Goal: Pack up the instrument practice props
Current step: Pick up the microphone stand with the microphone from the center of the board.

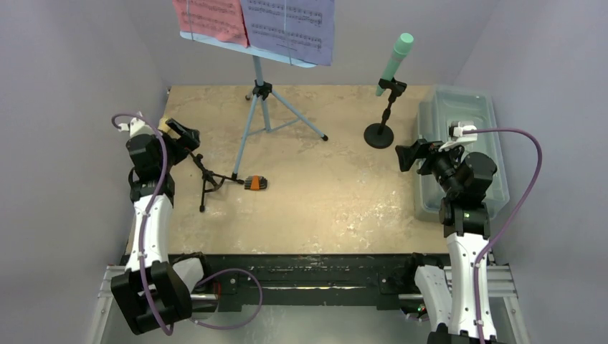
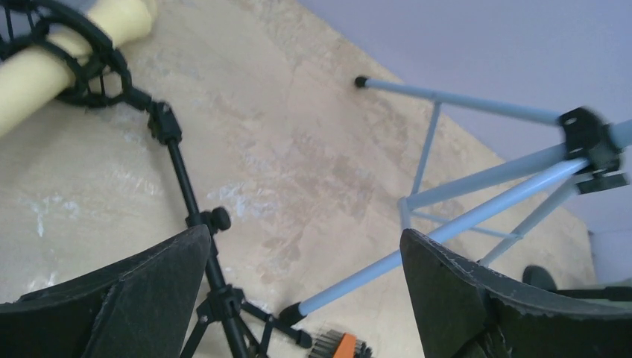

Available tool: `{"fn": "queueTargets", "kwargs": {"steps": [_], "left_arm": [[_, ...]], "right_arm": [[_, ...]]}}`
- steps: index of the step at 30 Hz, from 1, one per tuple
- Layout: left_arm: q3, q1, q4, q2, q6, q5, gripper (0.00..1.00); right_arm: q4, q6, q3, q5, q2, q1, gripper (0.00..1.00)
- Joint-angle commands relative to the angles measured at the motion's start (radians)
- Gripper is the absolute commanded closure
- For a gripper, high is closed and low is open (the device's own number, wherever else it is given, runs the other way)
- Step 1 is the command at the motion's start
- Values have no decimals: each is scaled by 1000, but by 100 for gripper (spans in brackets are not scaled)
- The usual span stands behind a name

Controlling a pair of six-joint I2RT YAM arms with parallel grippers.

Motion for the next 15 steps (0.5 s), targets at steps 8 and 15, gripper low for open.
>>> {"fn": "queueTargets", "kwargs": {"steps": [8,15], "left_arm": [[-15,5,-4,148,23,112,0],[28,15,-8,236,42,50,0]], "right_arm": [[16,-71,34,-113,34,2,1],[-106,-343,147,-468,183,2,1]]}}
